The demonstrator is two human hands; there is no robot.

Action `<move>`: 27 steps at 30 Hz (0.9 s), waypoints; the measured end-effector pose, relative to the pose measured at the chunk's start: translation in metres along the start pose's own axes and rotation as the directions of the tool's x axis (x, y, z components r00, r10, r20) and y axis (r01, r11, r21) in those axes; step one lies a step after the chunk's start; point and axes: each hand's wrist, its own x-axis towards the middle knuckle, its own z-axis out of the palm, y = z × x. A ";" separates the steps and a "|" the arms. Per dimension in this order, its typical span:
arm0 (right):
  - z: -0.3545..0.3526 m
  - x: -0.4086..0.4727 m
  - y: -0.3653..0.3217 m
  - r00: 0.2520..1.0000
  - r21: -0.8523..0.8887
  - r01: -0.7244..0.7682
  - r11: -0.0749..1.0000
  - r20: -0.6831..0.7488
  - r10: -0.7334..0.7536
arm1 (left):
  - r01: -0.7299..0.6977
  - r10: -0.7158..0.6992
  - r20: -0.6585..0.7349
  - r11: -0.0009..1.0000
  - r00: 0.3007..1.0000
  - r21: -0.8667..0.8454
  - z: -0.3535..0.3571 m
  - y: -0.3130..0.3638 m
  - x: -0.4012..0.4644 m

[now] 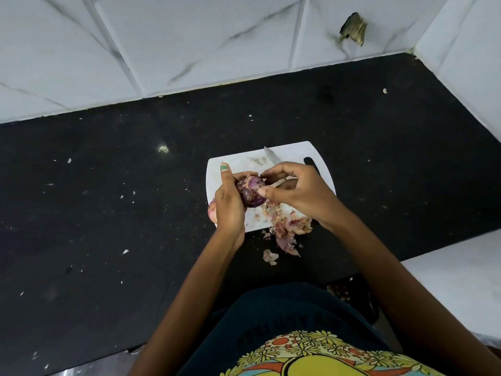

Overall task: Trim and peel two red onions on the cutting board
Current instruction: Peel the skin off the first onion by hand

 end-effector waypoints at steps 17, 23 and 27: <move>0.005 0.002 0.005 0.996 -0.001 0.030 1.000 -0.083 -0.030 | 0.000 0.000 -0.013 1.000 1.000 -0.002 -0.002 -0.004 0.003; 0.003 0.003 0.009 0.998 0.095 -0.052 0.994 0.036 0.049 | -0.034 0.032 0.050 0.999 0.998 0.025 -0.005 -0.004 0.005; 0.007 0.004 0.009 0.995 0.193 -0.094 0.977 -0.020 0.099 | 0.033 -0.044 0.184 0.998 0.982 0.060 -0.008 -0.001 0.008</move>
